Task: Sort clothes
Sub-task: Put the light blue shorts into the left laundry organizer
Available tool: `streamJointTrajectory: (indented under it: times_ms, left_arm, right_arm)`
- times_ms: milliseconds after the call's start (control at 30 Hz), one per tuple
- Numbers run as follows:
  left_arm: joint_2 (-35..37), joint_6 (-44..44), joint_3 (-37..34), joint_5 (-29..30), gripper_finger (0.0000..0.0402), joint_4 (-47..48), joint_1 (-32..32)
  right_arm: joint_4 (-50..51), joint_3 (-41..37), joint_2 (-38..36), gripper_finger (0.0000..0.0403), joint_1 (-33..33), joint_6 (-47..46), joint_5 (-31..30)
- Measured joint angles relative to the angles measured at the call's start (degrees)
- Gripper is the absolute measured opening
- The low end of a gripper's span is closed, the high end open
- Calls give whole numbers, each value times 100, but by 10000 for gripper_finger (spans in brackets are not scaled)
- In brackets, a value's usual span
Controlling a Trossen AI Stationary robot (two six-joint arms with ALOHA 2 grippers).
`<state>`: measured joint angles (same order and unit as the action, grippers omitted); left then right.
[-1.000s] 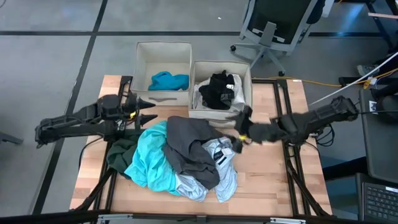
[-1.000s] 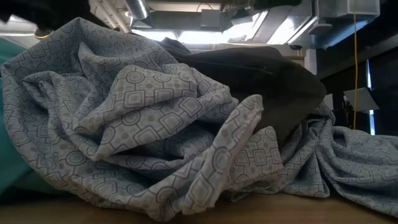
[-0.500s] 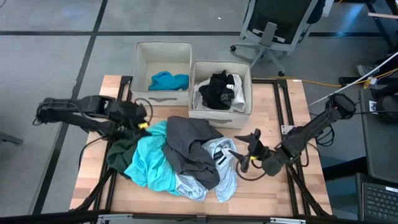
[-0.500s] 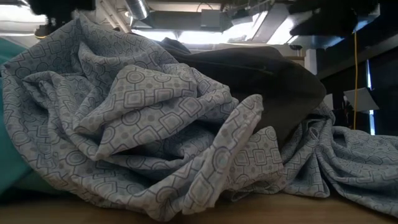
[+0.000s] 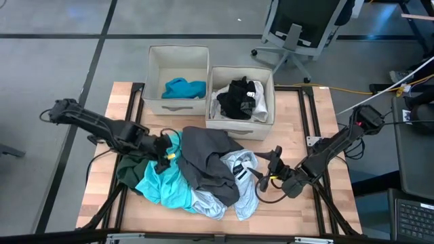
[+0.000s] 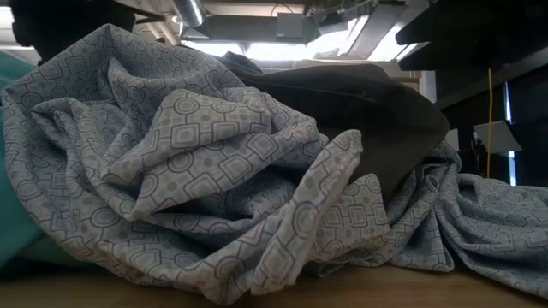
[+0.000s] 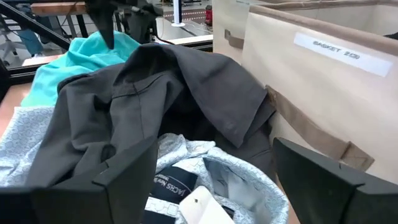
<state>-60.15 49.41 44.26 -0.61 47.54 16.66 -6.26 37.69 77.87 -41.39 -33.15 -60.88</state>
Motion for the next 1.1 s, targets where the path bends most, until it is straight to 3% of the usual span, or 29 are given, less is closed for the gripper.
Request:
streamJointTrajectory:
  times_ms: [167,433,567,867,1100]
  left_arm:
    - [-348,13,-185,-238,290,-823,293]
    - [-1234,-190,-185,-109,275,-915,553]
    - [-1591,-557,-185,-108,222,-1008,556]
    - [-1689,-1268,-23,321,21,-830,551]
    - [-1686,-1689,757,1402,6,107,705]
  right_arm:
    - [0,0,27,316,2,0,46]
    - [-9,0,27,316,17,5,-11]
    - [-9,0,27,316,17,9,-102]
    - [9,0,27,316,17,35,-128]
    - [28,0,27,316,17,37,-129]
